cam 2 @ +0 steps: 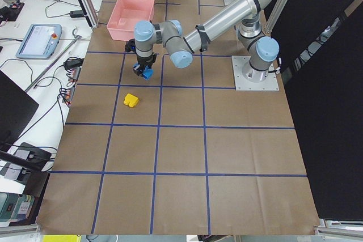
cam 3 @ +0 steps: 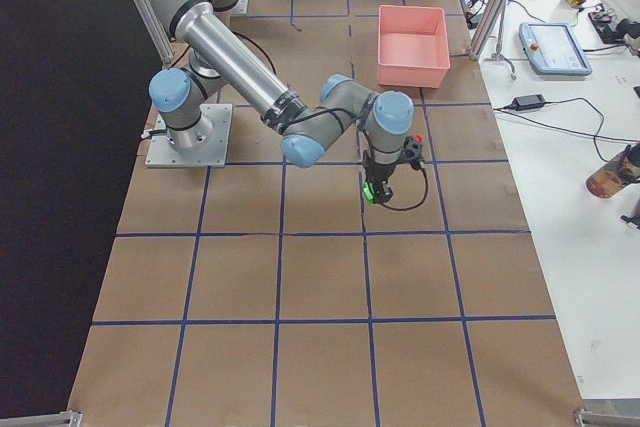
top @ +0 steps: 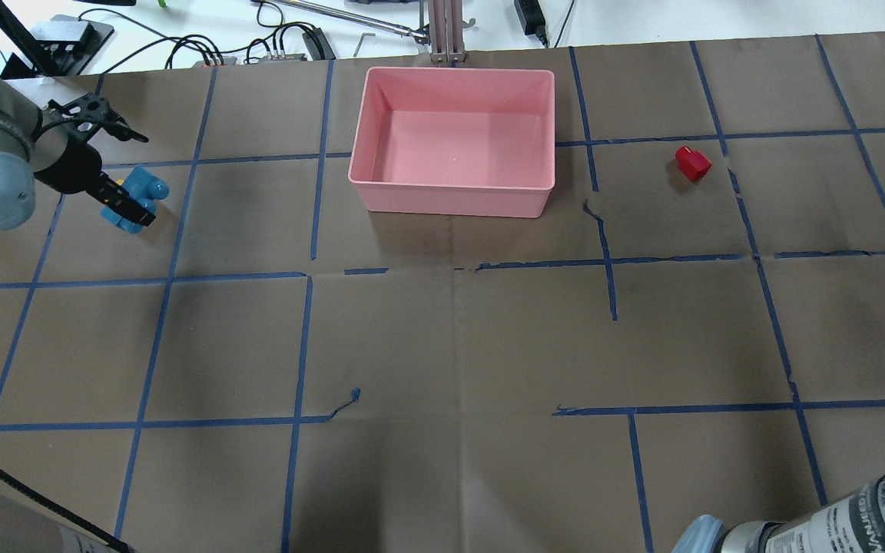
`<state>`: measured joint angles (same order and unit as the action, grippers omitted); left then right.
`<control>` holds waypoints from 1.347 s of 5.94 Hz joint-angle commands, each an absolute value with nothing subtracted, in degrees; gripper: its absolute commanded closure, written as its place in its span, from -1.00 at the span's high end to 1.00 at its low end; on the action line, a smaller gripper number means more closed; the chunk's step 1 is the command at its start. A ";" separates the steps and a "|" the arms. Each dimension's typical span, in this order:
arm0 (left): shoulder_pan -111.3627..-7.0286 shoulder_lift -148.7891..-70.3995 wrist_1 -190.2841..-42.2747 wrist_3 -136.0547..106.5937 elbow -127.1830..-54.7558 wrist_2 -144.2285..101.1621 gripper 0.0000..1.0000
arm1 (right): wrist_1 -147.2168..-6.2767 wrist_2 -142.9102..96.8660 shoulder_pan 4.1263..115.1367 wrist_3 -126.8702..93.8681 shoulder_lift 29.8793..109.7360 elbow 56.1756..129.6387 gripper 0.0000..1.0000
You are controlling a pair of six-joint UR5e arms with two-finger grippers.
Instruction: Put all blocks into box
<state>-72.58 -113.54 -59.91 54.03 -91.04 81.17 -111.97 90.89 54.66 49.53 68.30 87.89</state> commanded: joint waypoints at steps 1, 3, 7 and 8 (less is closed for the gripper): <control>-84.92 -118.80 -63.70 40.56 -79.69 80.77 -1.00 | -109.08 89.57 63.32 37.34 68.29 83.77 -0.82; -94.88 -125.22 -68.90 32.76 -68.78 80.86 -1.00 | -109.16 89.56 75.35 17.86 68.12 82.10 -0.82; -100.02 -132.81 -68.38 25.49 -62.93 80.94 0.97 | -109.25 89.47 82.60 6.00 67.94 80.86 -0.81; -99.85 -131.76 -68.81 25.49 -63.80 83.91 0.98 | -109.42 89.47 84.79 2.15 67.42 79.47 -0.81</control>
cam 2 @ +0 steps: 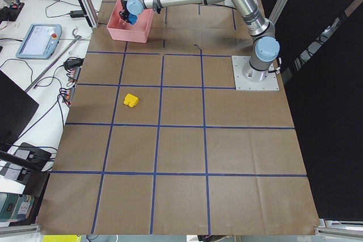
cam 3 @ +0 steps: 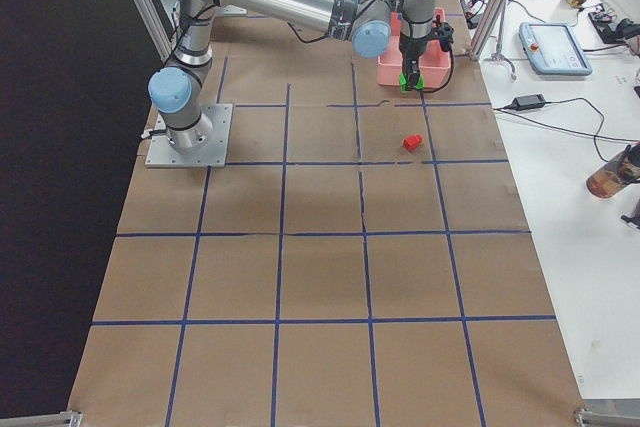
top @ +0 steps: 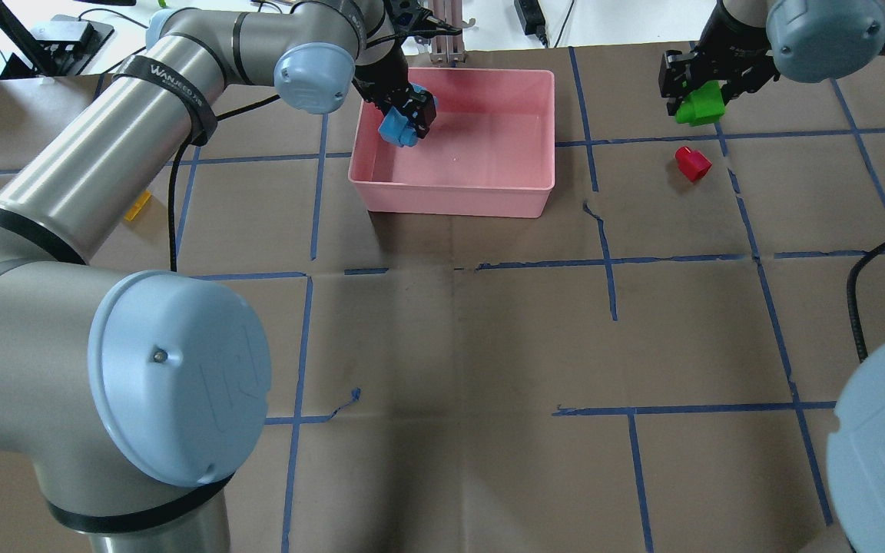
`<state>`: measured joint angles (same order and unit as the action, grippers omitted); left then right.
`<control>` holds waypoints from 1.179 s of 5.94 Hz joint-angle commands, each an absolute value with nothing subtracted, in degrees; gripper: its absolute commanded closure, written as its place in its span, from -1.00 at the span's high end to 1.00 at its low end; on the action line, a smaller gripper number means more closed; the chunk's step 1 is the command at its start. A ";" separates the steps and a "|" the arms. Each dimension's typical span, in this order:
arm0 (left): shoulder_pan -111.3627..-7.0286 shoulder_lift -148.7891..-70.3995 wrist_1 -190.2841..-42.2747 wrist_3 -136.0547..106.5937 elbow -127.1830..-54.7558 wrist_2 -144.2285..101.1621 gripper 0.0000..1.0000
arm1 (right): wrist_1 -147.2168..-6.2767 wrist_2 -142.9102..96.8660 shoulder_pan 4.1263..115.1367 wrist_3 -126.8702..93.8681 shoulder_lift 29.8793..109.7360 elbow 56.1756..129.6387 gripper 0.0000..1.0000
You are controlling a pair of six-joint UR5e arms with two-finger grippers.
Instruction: Put all blocks into box
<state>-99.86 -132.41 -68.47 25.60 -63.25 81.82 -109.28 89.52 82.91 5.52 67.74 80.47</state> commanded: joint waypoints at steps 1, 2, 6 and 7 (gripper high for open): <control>-98.10 -131.14 -69.25 25.31 -64.59 86.37 0.99 | -109.34 89.12 87.16 -1.28 65.67 76.84 -0.81; -92.78 -128.44 -68.91 25.31 -66.95 87.53 0.99 | -109.34 89.12 90.06 -6.19 64.09 74.55 -0.81; -77.10 -128.32 -68.38 25.49 -71.44 95.42 0.99 | -114.93 89.21 104.21 -29.50 52.76 68.21 -0.35; -72.90 -129.54 -68.12 26.01 -72.41 97.02 0.99 | -115.66 89.82 104.15 -27.88 51.95 68.64 0.44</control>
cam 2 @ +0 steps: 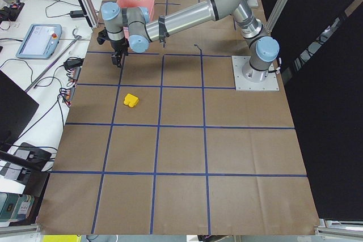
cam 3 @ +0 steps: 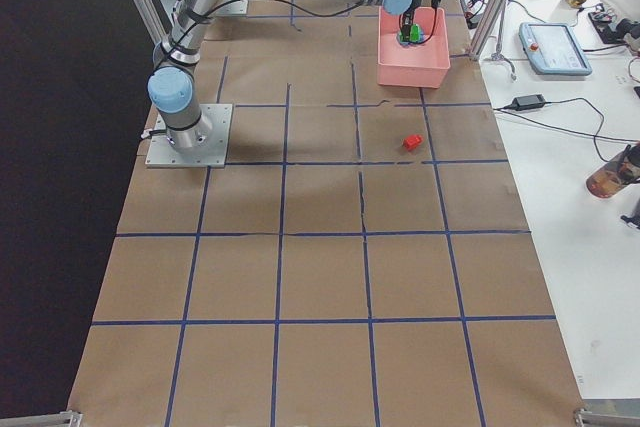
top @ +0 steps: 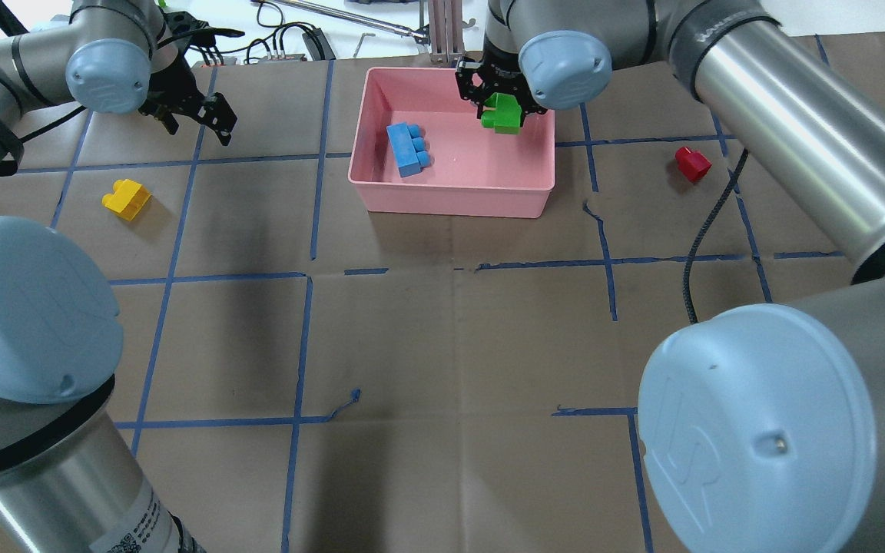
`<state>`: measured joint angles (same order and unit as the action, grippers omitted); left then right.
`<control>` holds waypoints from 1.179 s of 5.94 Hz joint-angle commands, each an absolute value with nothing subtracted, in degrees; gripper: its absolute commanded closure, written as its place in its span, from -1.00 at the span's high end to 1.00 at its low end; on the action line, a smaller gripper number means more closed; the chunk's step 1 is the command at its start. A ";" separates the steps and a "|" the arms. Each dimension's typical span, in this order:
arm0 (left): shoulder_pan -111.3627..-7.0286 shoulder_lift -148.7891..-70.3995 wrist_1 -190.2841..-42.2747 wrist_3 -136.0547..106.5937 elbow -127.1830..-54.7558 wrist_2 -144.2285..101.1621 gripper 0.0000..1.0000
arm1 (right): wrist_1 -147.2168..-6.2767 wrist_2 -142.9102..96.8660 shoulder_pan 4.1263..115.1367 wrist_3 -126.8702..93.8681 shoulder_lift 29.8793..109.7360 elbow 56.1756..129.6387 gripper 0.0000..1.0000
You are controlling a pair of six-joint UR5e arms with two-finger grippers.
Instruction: Put all blocks into box
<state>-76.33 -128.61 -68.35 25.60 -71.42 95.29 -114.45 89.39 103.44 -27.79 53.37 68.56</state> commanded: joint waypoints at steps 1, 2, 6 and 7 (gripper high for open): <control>-71.73 -130.33 -66.64 26.10 -72.77 97.47 0.99 | -115.66 90.17 103.98 -25.95 51.86 68.99 0.46; -70.33 -130.69 -65.75 29.06 -72.86 98.43 0.99 | -115.66 90.35 103.63 -25.41 51.86 69.08 0.71; -65.84 -134.55 -63.19 53.30 -73.04 98.17 0.98 | -112.86 89.65 88.46 -1.59 55.54 69.08 0.99; -64.52 -135.08 -63.19 57.00 -72.95 97.83 0.97 | -112.68 89.74 83.98 8.69 55.11 70.13 0.99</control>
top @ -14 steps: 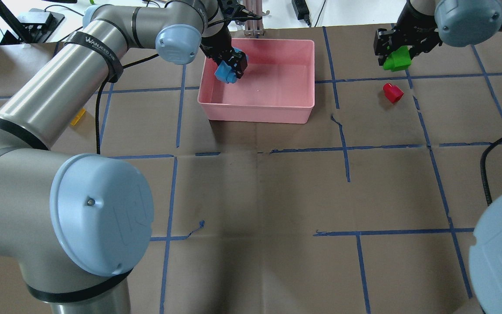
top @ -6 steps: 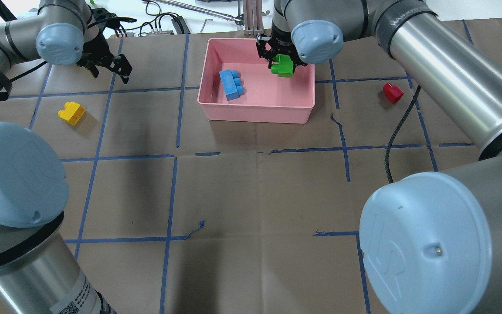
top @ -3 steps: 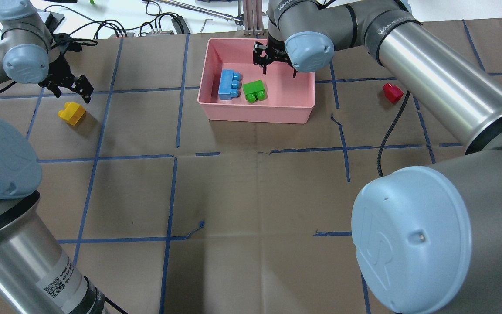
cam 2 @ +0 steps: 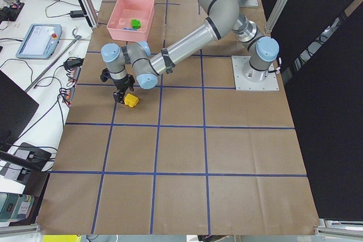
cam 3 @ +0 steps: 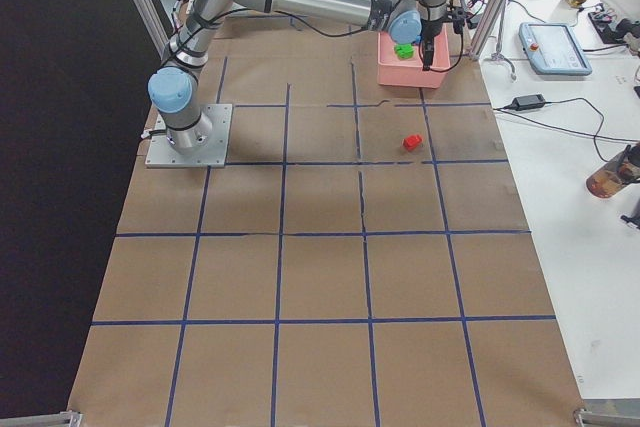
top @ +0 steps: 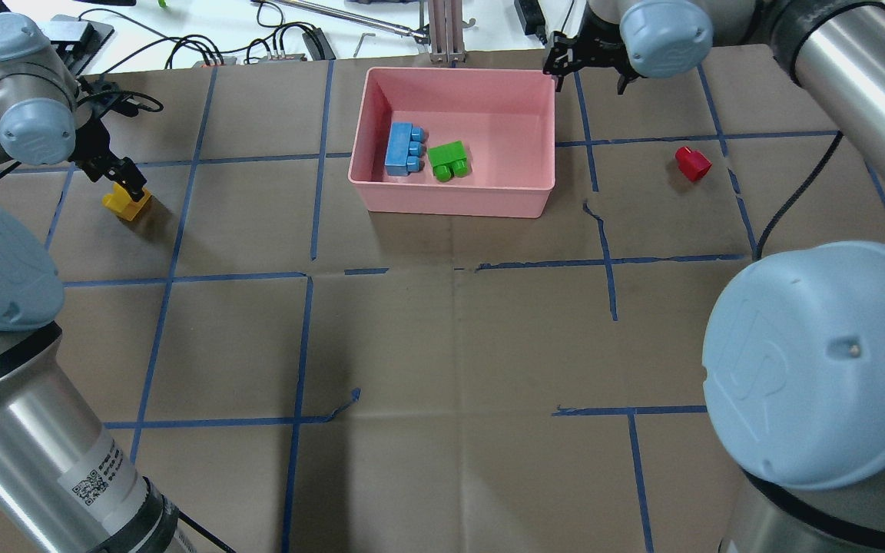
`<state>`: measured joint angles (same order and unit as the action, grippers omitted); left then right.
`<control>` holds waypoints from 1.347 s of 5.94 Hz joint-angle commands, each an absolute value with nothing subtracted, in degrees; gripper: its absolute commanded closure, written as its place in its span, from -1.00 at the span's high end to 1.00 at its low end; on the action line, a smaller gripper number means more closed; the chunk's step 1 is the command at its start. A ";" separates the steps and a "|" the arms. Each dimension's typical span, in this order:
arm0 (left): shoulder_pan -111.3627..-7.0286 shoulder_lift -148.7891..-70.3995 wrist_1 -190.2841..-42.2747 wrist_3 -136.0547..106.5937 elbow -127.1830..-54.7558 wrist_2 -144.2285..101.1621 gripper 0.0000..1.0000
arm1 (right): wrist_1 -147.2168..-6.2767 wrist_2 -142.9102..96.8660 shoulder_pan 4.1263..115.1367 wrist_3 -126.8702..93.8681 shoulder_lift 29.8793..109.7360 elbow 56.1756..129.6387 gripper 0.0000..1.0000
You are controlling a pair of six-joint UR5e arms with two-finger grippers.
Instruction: Put all blocks into box
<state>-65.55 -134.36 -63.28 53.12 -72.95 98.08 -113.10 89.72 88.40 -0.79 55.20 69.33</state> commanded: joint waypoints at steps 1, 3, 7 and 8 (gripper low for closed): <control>-64.60 -135.35 -63.28 57.13 -73.12 97.65 0.92 | -113.81 89.48 80.28 21.93 54.67 73.62 0.99; -64.69 -135.70 -63.54 56.87 -73.30 95.90 0.14 | -116.96 90.08 78.84 37.29 52.75 77.42 0.99; -69.75 -130.73 -66.95 46.99 -72.43 93.63 -1.00 | -120.50 90.00 77.34 44.30 48.34 77.34 0.63; -73.27 -128.34 -67.15 42.50 -72.16 93.34 -1.00 | -120.59 90.09 77.34 44.12 48.17 77.34 0.18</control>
<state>-69.96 -130.83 -66.39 47.13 -72.45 94.05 -120.49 90.03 77.37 44.28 48.43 77.37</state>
